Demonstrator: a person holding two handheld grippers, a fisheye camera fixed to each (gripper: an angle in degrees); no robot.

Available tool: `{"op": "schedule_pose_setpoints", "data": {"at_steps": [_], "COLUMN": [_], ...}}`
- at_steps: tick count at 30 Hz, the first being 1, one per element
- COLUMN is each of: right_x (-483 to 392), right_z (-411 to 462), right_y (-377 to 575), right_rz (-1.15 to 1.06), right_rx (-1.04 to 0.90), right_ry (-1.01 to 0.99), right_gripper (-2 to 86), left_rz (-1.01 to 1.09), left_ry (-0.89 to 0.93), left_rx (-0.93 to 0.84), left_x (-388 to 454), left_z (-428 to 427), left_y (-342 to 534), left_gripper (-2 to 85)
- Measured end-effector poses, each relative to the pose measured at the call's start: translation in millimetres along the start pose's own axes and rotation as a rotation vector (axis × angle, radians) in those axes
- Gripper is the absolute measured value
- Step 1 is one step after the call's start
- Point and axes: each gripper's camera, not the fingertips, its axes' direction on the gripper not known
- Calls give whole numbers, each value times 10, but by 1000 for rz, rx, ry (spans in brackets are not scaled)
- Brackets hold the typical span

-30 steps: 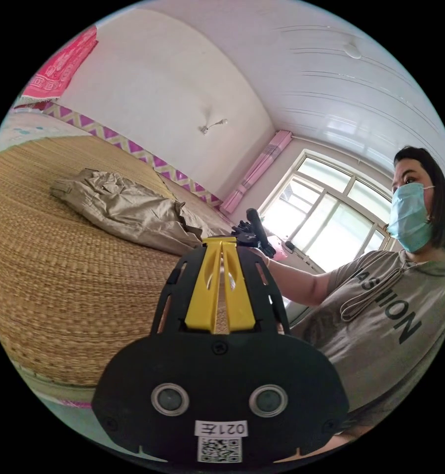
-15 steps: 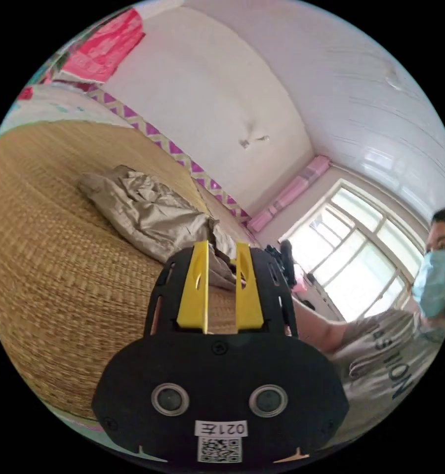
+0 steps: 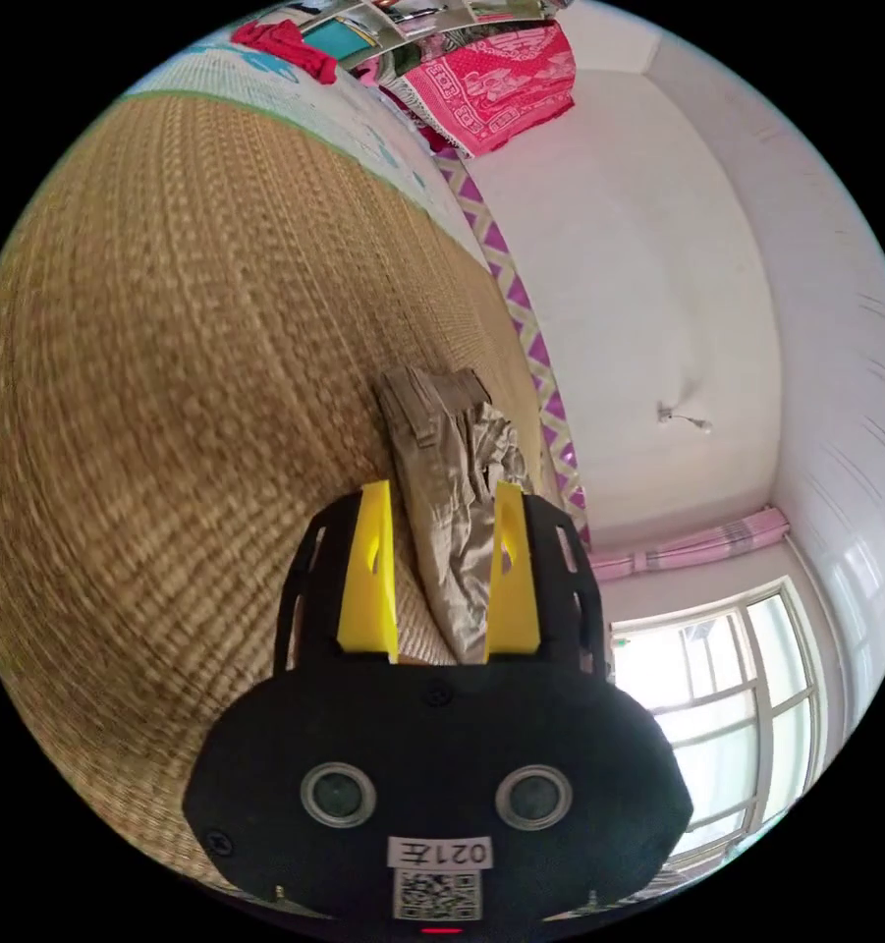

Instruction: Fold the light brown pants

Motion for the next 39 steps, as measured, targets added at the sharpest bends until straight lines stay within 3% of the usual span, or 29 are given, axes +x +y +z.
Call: {"op": "schedule_pose_setpoints", "data": {"at_steps": [6, 10, 15, 18, 23, 26, 30, 32, 35, 39], "right_x": [500, 804, 1096, 1351, 1713, 1864, 2028, 2133, 2255, 2425], "right_z": [-299, -396, -478, -553, -545, -566, -605, -629, -648, -658], "right_y": [653, 1023, 1330, 1478, 1590, 1649, 1718, 1756, 1781, 1803], "right_rz": [219, 313, 327, 384, 443, 450, 464, 475, 480, 487], "right_rx": [35, 59, 46, 101, 112, 133, 165, 183, 196, 208], "right_ry": [-108, -60, 15, -55, -145, -179, -198, -202, -208, -231], "right_gripper": [-6, -6, -6, -6, -6, -6, -6, -6, -7, -6], "left_rz": [-36, -27, 311, 571, 1151, 1410, 1567, 1592, 1503, 1532], "left_ry": [-120, 112, 93, 72, -6, -35, -105, -238, -171, -106], "left_rx": [11, 81, 81, 103, 76, -46, -337, -521, -492, -480], "left_x": [287, 455, 1731, 2767, 4539, 5026, 4999, 4648, 4538, 4598], "left_z": [308, 186, -51, -126, 286, 917, 2045, 2797, 2850, 2815], "left_y": [-199, -95, 265, 792, 2515, 3648, 4765, 5196, 5130, 5067], "left_gripper": [77, 14, -3, -5, -5, -1, 4, 7, 11, 26]}}
